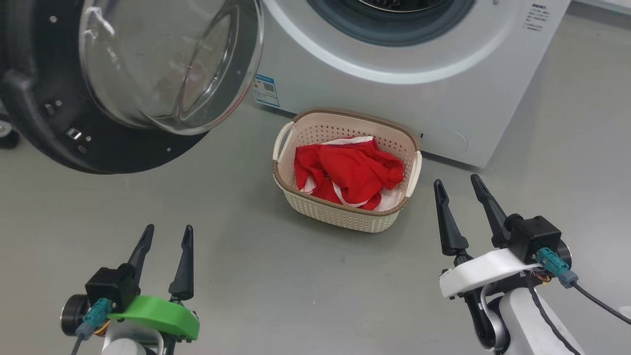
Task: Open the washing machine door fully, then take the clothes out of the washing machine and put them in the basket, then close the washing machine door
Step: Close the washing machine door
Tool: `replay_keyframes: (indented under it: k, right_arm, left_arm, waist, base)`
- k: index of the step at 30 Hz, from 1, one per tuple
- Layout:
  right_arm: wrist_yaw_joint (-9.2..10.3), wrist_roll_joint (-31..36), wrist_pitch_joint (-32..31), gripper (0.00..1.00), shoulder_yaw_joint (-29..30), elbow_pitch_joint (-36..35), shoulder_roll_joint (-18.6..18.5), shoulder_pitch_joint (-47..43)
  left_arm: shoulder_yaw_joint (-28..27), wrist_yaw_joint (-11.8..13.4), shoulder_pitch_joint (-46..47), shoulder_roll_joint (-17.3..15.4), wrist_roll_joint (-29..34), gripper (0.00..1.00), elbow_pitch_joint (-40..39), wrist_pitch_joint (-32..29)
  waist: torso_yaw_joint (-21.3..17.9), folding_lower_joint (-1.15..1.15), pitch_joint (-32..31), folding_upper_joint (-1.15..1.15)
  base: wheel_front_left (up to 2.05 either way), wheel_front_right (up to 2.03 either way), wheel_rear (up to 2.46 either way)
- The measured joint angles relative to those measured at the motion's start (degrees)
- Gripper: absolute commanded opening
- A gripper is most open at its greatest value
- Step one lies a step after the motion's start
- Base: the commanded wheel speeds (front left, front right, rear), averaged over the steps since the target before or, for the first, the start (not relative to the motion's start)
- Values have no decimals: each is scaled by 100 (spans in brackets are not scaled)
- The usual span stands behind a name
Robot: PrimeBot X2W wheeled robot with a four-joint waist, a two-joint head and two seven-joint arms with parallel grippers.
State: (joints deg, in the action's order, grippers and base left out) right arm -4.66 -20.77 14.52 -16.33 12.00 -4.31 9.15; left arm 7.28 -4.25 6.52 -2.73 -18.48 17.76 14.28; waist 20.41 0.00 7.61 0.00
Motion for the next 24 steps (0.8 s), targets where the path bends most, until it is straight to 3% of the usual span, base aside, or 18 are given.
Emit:
replay_keyframes:
  k: [9, 24]
  right_arm:
    - [-51, -1, -1, 100, -103, 132, 4, -2]
    - [-80, -30, -5, 100, -271, 209, 43, -4]
  left_arm:
    - [-42, 131, -5, 4, 48, 100, -11, 0]
    - [-179, 252, -83, 4, 205, 100, -253, 10]
  waist:
    - [651, 0, -138, 0]
    - [900, 0, -403, 0]
  base:
    - [0, 0, 0]
    - [0, 0, 0]
